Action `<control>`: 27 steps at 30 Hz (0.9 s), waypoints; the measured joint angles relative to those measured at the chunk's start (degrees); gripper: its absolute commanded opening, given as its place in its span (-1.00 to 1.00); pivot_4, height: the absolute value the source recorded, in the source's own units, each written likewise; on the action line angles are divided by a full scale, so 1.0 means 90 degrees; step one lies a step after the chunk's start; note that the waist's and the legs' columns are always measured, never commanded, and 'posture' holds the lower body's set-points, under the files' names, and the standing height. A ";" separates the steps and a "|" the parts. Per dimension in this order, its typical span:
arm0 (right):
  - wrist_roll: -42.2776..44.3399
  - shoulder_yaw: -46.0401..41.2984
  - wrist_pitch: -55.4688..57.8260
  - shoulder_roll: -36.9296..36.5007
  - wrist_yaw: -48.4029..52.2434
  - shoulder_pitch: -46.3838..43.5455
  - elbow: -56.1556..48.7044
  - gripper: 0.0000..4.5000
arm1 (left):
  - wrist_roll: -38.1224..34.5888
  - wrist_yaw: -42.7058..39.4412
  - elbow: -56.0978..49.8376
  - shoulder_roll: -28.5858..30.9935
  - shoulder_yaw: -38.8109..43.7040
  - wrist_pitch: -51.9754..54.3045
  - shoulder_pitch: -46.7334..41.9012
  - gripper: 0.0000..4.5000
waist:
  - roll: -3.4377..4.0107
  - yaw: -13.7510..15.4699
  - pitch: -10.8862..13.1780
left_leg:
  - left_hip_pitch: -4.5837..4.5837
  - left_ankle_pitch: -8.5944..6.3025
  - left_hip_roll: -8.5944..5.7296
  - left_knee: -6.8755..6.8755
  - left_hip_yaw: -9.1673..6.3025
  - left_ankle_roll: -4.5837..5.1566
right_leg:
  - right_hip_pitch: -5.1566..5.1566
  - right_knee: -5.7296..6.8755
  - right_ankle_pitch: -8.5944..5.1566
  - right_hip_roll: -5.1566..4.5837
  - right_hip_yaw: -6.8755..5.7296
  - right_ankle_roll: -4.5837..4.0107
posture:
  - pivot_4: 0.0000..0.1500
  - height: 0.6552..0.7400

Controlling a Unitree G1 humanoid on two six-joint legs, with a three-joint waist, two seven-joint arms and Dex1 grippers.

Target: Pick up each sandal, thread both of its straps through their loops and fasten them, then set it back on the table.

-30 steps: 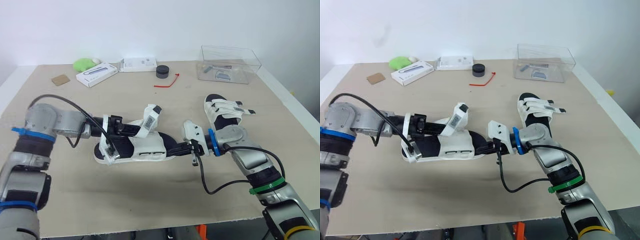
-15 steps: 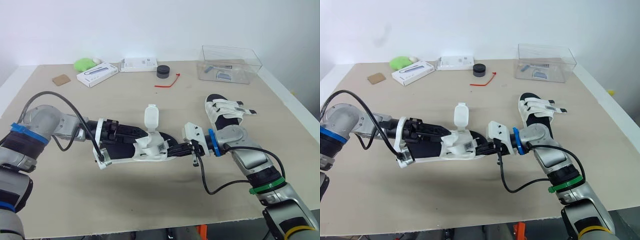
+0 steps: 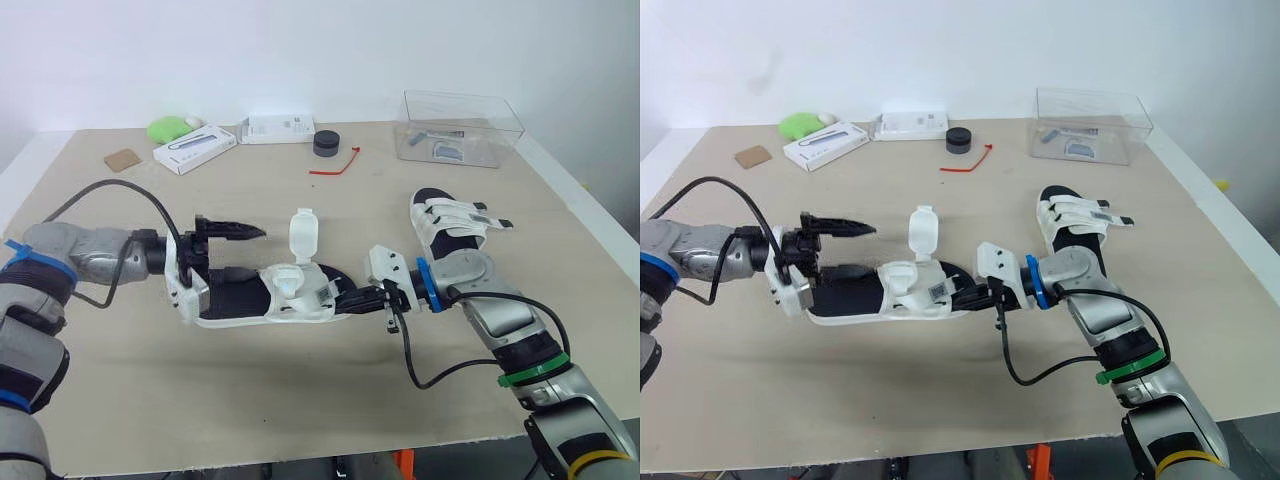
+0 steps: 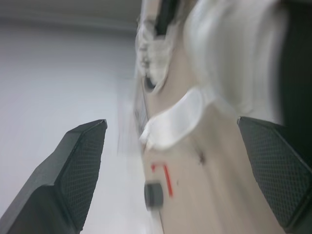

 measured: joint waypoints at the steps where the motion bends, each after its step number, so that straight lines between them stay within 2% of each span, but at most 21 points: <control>1: -0.0001 0.0003 -0.0007 0.0004 0.0003 -0.0012 0.0007 -1.00 | -0.1581 -0.1268 -0.0699 -0.0017 0.0141 0.1205 0.0409 0.97 | 0.0001 -0.0009 0.0000 | -0.0001 -0.0001 0.0000 0.0000 0.0002 0.0001 | -0.0003 0.0003 -0.0004 0.0000 0.0006 0.0003 | 1.00 1.00; 2: -0.0001 0.0005 -0.0015 0.0006 0.0007 -0.0019 0.0007 -1.00 | -0.2830 -0.2272 -0.1297 -0.0061 0.0301 0.2414 0.0717 0.97 | 0.0000 -0.0017 0.0000 | -0.0008 -0.0001 0.0000 0.0005 0.0001 0.0001 | -0.0009 0.0008 -0.0008 0.0003 0.0008 0.0006 | 1.00 1.00; 3: -0.0003 0.0005 -0.0017 0.0005 0.0009 -0.0024 0.0011 -1.00 | -0.3692 -0.2942 -0.1691 -0.0111 0.0410 0.3362 0.0867 0.97 | -0.0004 -0.0028 0.0002 | -0.0013 -0.0001 0.0002 0.0009 -0.0002 0.0001 | -0.0013 0.0013 -0.0012 0.0005 0.0008 0.0012 | 1.00 1.00; 5: -0.0003 0.0007 -0.0025 0.0003 0.0013 -0.0028 0.0012 -1.00 | -0.5774 -0.4324 -0.3037 -0.0049 0.0868 0.6260 0.1162 0.97 | -0.0006 -0.0041 0.0002 | -0.0040 -0.0001 0.0002 0.0022 -0.0015 0.0001 | -0.0036 0.0023 -0.0018 0.0017 0.0013 0.0022 | 1.00 1.00; 8: -0.0003 0.0007 -0.0028 0.0004 0.0014 -0.0030 0.0011 -1.00 | -0.7830 -0.5173 -0.4264 0.0037 0.1586 0.9863 0.0983 0.97 | -0.0007 -0.0045 0.0003 | -0.0051 -0.0001 -0.0015 0.0035 -0.0050 0.0001 | -0.0045 0.0057 -0.0047 0.0042 0.0027 0.0047 | 1.00 1.00; 9: -0.0003 0.0007 -0.0028 0.0004 0.0014 -0.0030 0.0011 -1.00 | -0.7981 -0.5229 -0.4340 0.0040 0.1671 1.0170 0.0941 0.97 | -0.0007 -0.0046 0.0003 | -0.0047 -0.0001 -0.0018 0.0035 -0.0053 0.0001 | -0.0045 0.0060 -0.0049 0.0043 0.0028 0.0045 | 1.00 1.00; 10: -0.0004 0.0007 -0.0028 0.0003 0.0014 -0.0030 0.0011 -1.00 | -0.8355 -0.5371 -0.4480 0.0031 0.1878 1.1066 0.0826 0.97 | -0.0008 -0.0046 0.0003 | -0.0041 -0.0001 -0.0015 0.0036 -0.0058 0.0001 | -0.0045 0.0070 -0.0053 0.0049 0.0027 0.0038 | 1.00 1.00; 12: -0.0005 0.0007 -0.0028 0.0003 0.0016 -0.0029 0.0011 -1.00 | -0.8685 -0.5629 -0.4674 0.0024 0.2122 1.2217 0.0650 0.97 | -0.0008 -0.0052 0.0003 | -0.0032 -0.0001 -0.0011 0.0038 -0.0058 0.0001 | -0.0044 0.0083 -0.0058 0.0063 0.0028 0.0026 | 1.00 1.00; 15: -0.0004 0.0007 -0.0028 0.0003 0.0015 -0.0029 0.0011 -1.00 | -0.8629 -0.6168 -0.4860 0.0006 0.2181 1.3307 0.0547 0.97 | -0.0008 -0.0052 0.0003 | -0.0023 0.0000 0.0005 0.0038 -0.0064 0.0001 | -0.0044 0.0093 -0.0058 0.0090 0.0025 0.0002 | 1.00 1.00; 21: -0.0009 0.0007 -0.0030 0.0001 0.0013 -0.0029 0.0011 -1.00 | -0.7851 -0.7424 -0.5157 -0.0116 0.1909 1.4232 0.0248 0.97 | -0.0008 -0.0050 0.0003 | -0.0020 0.0001 0.0027 0.0038 -0.0073 -0.0002 | -0.0044 0.0099 -0.0059 0.0122 0.0017 -0.0030 | 1.00 1.00; 27: -0.0013 0.0007 -0.0032 0.0002 -0.0002 -0.0029 0.0010 -1.00 | -0.7228 -0.8207 -0.5232 -0.0323 0.1705 1.4582 0.0007 0.97 | -0.0008 -0.0054 0.0003 | -0.0019 0.0001 0.0032 0.0038 -0.0072 -0.0002 | -0.0046 0.0099 -0.0061 0.0126 0.0022 -0.0035 | 1.00 1.00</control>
